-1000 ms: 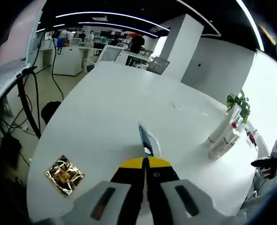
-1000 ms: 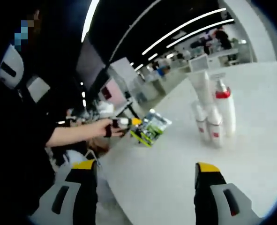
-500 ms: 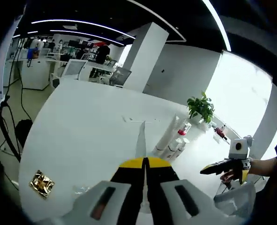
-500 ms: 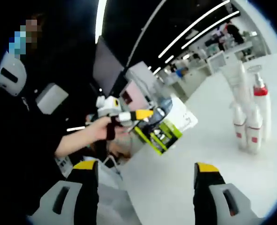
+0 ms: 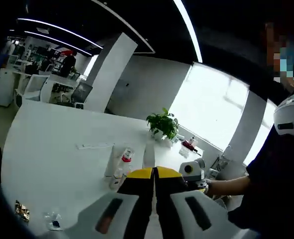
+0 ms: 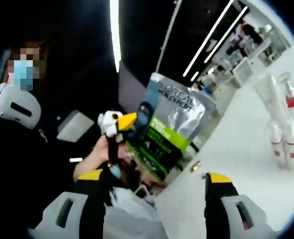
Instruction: Arrange the skincare products in the storage area until every visible bottle or jar stands upright without overlapping.
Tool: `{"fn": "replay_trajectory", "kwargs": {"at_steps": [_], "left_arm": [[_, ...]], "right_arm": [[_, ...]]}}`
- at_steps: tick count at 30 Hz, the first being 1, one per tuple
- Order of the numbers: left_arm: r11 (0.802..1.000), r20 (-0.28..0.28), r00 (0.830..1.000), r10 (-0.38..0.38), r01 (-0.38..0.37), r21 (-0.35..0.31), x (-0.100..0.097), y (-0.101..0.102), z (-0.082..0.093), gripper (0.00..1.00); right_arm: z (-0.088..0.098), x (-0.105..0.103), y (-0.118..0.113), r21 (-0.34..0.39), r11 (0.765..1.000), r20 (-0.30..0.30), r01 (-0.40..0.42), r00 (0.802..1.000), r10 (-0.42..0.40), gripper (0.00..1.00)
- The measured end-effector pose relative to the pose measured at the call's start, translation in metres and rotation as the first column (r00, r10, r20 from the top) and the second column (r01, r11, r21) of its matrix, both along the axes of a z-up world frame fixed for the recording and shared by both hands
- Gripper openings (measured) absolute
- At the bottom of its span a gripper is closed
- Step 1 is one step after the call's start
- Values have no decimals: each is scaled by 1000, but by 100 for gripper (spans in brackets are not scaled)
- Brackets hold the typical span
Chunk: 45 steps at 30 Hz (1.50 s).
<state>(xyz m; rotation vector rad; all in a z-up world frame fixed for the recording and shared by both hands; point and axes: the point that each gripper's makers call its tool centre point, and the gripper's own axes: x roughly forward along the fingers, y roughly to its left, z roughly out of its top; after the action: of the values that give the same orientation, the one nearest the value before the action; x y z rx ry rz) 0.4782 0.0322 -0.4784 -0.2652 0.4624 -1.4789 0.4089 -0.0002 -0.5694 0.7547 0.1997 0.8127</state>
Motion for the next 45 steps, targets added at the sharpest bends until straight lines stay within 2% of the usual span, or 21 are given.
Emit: {"fn": "replay_trajectory", "kwargs": {"at_steps": [4, 8, 10, 12, 14, 15, 16, 20, 22, 23, 25, 27, 28, 30, 31, 32, 35, 38, 40, 43, 45], "left_arm": [[998, 7, 999, -45, 45, -50, -16, -5, 19, 5], [989, -22, 997, -79, 75, -124, -28, -10, 35, 5], [987, -26, 996, -85, 80, -141, -32, -11, 39, 5], [984, -33, 995, -96, 90, -151, -37, -12, 42, 5], [985, -31, 995, -95, 89, -145, -40, -12, 41, 5], [986, -30, 995, -95, 89, -141, -41, -12, 40, 5], [983, -48, 996, -81, 72, -170, -39, -10, 45, 5], [984, -56, 996, -69, 58, -170, -39, -6, 46, 5], [985, -56, 997, -57, 47, -167, -37, -4, 45, 5], [986, -57, 997, -50, 40, -160, -36, -3, 43, 5], [985, -73, 996, -45, 32, -172, -36, -1, 43, 5], [984, -80, 996, -45, 30, -177, -38, 0, 42, 6], [983, -84, 996, -44, 28, -179, -39, 0, 41, 6], [985, -94, 995, -37, 20, -174, -40, 0, 37, 6], [986, -102, 994, -33, 16, -166, -41, 1, 34, 6], [988, -97, 995, -21, 6, -153, -41, 1, 31, 6], [998, -19, 1000, -7, 6, -56, -42, 3, 18, 6], [999, 35, 998, -47, 47, -6, -50, 3, 15, 6], [997, 70, 996, -54, 51, 51, -51, 4, 8, 7], [994, 125, 991, -58, 45, 104, -51, 3, 2, 19], [991, 135, 988, -76, 60, 118, -57, 1, 3, 24]], "right_arm": [[15, 7, -1, 25, 1000, 46, 2, 999, -4, 79], [46, 14, -4, 158, 987, 121, 7, 992, -26, 79], [56, 15, -6, 164, 986, 151, 4, 988, -29, 74], [64, 16, -7, 165, 986, 173, -1, 984, -28, 62], [72, 15, -10, 159, 987, 208, 5, 977, -39, 33], [78, 13, -11, 162, 987, 230, -1, 972, -37, 22], [77, 12, -13, 158, 988, 221, 3, 974, -38, 21], [84, 2, -7, 143, 989, 242, -29, 970, -6, 13], [88, -3, -6, 117, 993, 266, -32, 964, 0, 0], [94, -10, -4, 78, 996, 323, -43, 946, 16, 0], [94, -10, -4, 23, 999, 311, -22, 950, 13, 0], [96, -13, -4, -5, 999, 298, -40, 954, 40, 0], [95, -14, -5, -28, 998, 260, -57, 964, 62, 0], [95, -15, -7, -96, 993, 240, -64, 967, 85, 0], [96, -17, -8, -164, 984, 240, -66, 965, 105, 0], [97, -18, -9, -199, 978, 235, -66, 965, 113, 0], [96, -24, -10, -322, 942, 213, -90, 963, 165, 0], [97, -27, -11, -378, 919, 194, -112, 961, 197, 0], [100, -29, -12, -405, 907, 208, -111, 955, 210, 0], [102, -29, -14, -419, 900, 198, -119, 956, 218, 0], [97, -30, -16, -457, 880, 176, -132, 956, 235, 0]]}}
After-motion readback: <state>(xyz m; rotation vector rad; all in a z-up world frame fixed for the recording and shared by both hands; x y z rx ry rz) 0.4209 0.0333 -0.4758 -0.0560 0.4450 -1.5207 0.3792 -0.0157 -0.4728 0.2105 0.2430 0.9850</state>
